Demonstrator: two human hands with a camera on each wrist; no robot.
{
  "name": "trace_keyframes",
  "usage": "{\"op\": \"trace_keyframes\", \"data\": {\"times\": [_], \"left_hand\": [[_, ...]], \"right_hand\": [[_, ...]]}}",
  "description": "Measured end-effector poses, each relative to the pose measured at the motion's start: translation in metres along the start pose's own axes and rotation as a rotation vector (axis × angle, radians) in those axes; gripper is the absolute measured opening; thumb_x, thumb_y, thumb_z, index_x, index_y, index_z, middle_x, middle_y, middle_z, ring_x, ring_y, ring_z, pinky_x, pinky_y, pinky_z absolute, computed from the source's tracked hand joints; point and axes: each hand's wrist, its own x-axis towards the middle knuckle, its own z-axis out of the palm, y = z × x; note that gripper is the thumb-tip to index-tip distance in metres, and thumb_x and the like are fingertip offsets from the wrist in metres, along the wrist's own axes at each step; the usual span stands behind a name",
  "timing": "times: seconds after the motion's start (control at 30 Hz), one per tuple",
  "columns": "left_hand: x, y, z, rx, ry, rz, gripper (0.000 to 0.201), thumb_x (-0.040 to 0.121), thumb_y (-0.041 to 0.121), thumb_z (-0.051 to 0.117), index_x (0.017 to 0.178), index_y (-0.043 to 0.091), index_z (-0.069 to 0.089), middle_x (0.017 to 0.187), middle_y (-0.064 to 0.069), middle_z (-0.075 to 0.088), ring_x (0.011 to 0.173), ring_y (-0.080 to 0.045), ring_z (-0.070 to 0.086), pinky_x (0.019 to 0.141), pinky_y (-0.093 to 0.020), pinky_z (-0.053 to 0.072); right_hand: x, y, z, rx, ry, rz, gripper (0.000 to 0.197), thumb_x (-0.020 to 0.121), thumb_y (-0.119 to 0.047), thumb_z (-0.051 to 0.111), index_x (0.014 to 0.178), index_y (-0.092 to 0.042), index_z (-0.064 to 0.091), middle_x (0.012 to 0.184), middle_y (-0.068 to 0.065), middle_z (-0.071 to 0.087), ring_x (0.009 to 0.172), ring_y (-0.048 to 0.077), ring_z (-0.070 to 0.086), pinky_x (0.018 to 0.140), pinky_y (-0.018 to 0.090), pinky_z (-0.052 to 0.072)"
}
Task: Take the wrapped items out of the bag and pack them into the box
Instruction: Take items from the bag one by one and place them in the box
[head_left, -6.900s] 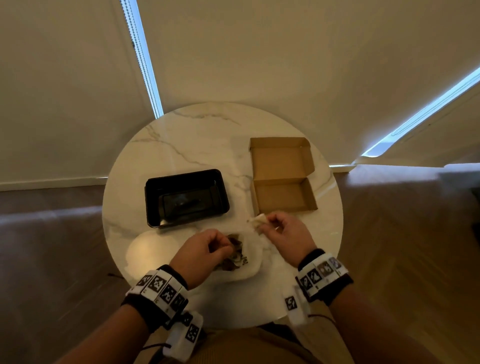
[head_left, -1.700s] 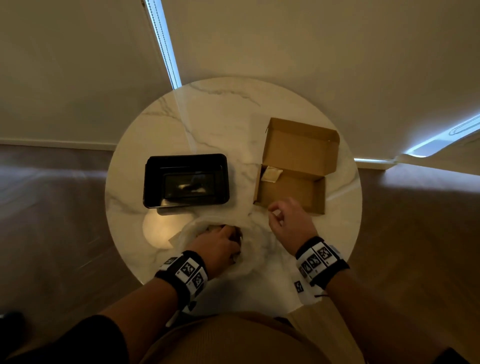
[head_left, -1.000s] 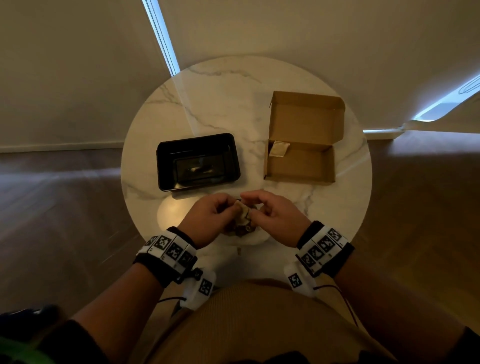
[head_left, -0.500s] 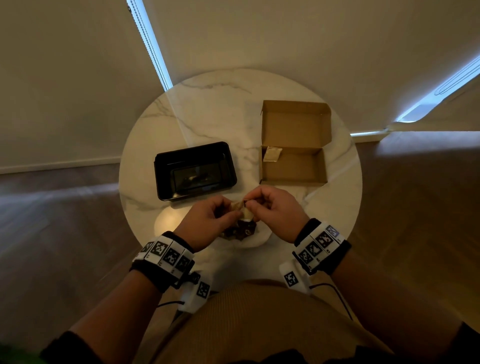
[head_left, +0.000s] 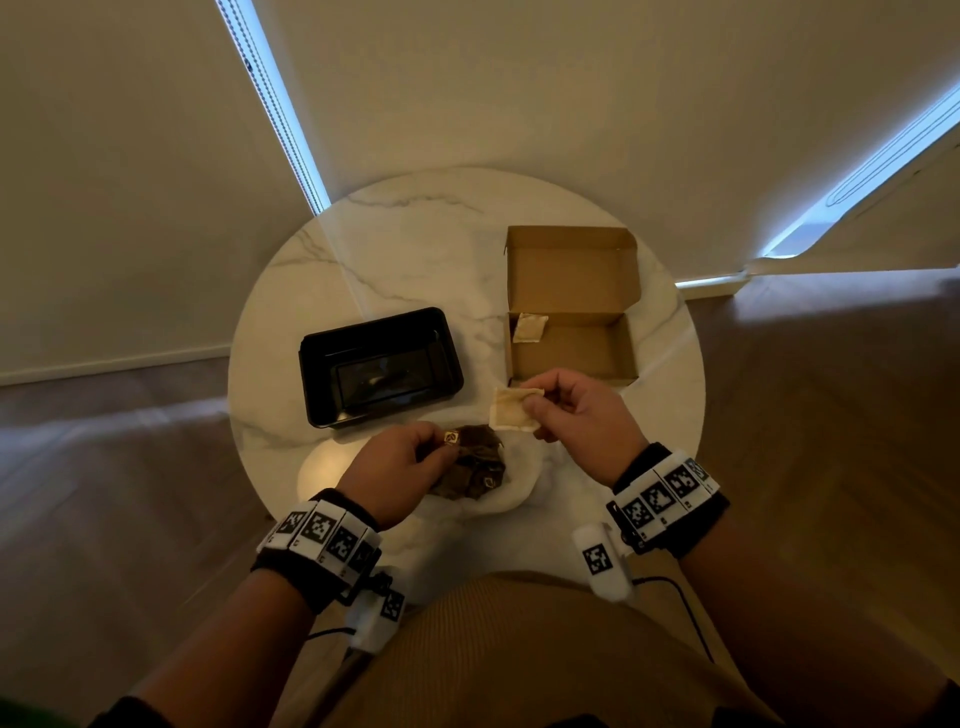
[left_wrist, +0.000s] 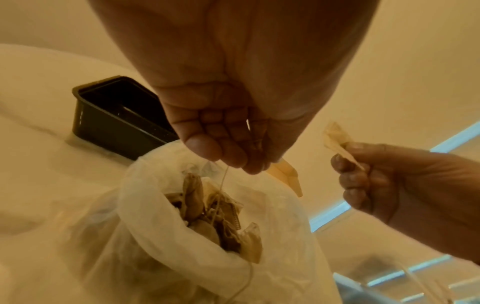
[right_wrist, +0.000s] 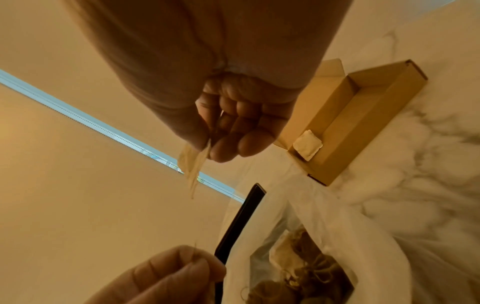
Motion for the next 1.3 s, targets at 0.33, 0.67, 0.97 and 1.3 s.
{"op": "trace_keyframes", "data": {"times": [0.33,0.67,0.97,1.3], "left_hand": [[0.002,-0.001,0.003,0.267,0.111,0.043,0.029,0.098,0.03,0.062,0.127,0.029,0.059,0.12,0.009,0.055,0.092,-0.008,0.059,0.076,-0.016,0.045],[0.019,-0.004,0.037,0.793,-0.221,0.211,0.023,0.097,0.033,0.061,0.119,0.028,0.065,0.126,0.003,0.057,0.115,-0.02,0.056,0.094,-0.034,0.051],[0.027,-0.008,0.051,0.902,-0.175,0.133,0.04,0.096,0.042,0.064,0.132,0.025,0.056,0.139,-0.004,0.057,0.127,-0.026,0.054,0.107,-0.04,0.047],[0.004,0.002,0.026,0.503,-0.007,0.082,0.022,0.102,0.034,0.05,0.117,0.032,0.065,0.117,0.013,0.055,0.096,-0.007,0.054,0.082,-0.016,0.046]], "right_hand": [[-0.008,0.014,0.006,0.021,0.027,0.065,0.012,0.1,-0.013,0.062,0.1,-0.024,0.065,0.077,-0.002,0.071,0.063,0.01,0.064,0.062,0.027,0.054],[-0.025,0.027,0.008,-0.06,0.035,0.086,0.011,0.098,-0.012,0.063,0.096,-0.022,0.066,0.081,0.004,0.071,0.064,0.01,0.064,0.062,0.022,0.054],[-0.037,0.041,0.002,-0.084,0.053,0.106,0.011,0.098,-0.013,0.063,0.094,-0.023,0.066,0.083,0.006,0.072,0.065,0.011,0.065,0.061,0.021,0.054],[-0.015,0.055,-0.009,-0.127,0.083,0.113,0.008,0.096,-0.015,0.066,0.095,-0.024,0.066,0.079,-0.001,0.071,0.065,0.012,0.066,0.066,0.03,0.058]]}}
